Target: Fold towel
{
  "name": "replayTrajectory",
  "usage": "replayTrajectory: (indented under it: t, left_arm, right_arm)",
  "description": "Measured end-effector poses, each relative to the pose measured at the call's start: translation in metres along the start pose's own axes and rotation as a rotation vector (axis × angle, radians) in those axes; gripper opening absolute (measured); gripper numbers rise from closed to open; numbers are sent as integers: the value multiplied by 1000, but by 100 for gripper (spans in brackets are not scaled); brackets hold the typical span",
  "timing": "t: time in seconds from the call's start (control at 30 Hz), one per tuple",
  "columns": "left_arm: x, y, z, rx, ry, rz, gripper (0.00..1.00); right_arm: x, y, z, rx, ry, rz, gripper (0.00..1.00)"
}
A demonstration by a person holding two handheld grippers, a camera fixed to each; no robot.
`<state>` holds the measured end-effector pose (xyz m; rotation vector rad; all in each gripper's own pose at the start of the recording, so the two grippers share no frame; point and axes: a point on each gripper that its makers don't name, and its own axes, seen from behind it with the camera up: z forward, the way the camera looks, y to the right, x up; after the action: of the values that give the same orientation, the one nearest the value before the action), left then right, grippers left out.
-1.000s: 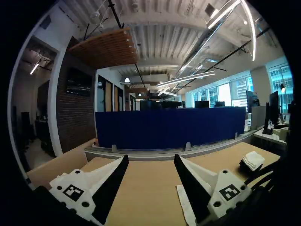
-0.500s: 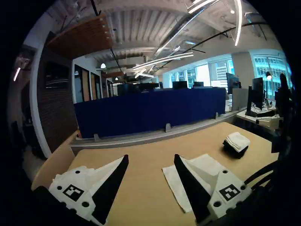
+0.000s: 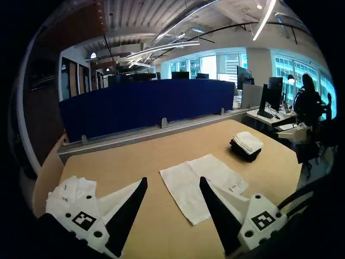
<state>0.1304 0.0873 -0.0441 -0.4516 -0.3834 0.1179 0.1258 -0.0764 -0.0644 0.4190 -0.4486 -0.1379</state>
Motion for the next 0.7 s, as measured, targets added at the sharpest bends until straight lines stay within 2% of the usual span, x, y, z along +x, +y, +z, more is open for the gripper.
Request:
replayTrajectory:
  t: [0.4,0.7]
  left_arm:
    - [-26,13,9,-36,-45,13,89]
    - [-52,13,20,-51,-92,29,89]
  right_arm:
    - [-22,-7,13,22,-50,-14,100]
    - [-45,-9,28,37,-107,-41,100]
